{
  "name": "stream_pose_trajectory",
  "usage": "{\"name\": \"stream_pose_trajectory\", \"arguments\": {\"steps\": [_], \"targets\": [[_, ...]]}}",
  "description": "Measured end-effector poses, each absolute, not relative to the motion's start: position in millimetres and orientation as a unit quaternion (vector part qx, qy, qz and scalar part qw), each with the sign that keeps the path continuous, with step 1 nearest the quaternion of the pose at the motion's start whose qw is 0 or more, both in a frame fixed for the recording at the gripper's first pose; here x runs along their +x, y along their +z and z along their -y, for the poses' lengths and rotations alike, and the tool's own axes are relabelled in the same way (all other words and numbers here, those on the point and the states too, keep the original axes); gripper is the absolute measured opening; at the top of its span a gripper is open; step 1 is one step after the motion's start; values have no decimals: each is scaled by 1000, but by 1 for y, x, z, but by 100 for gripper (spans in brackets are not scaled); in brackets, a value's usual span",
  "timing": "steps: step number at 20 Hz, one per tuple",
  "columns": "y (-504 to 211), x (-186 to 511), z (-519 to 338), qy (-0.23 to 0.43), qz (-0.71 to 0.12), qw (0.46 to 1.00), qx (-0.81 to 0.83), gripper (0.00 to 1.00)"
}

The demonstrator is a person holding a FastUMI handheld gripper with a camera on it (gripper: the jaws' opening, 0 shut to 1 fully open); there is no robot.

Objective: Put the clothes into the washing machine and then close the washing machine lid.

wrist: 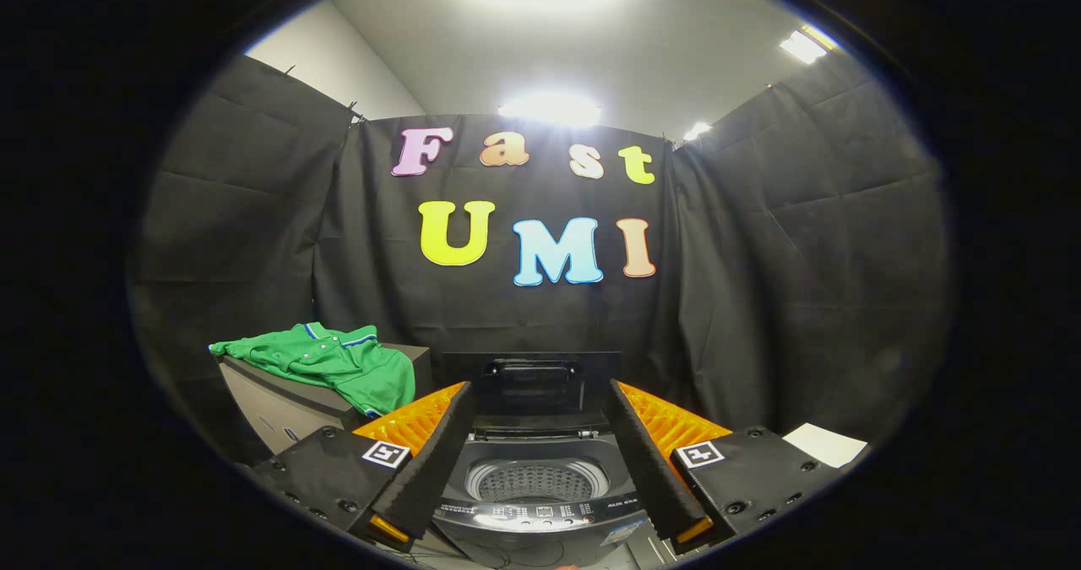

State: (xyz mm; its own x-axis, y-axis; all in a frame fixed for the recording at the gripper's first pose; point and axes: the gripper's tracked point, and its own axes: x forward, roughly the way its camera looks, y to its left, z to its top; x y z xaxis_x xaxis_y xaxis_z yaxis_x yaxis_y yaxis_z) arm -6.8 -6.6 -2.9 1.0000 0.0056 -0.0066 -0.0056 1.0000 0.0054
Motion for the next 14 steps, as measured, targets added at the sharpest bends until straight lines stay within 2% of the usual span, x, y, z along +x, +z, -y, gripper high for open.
{"name": "stream_pose_trajectory", "arguments": {"steps": [9, 14], "targets": [[7, 6, 17, 39, -2, 999, 4, 98], [13, 20, 9, 86, -9, 996, 15, 98]]}}
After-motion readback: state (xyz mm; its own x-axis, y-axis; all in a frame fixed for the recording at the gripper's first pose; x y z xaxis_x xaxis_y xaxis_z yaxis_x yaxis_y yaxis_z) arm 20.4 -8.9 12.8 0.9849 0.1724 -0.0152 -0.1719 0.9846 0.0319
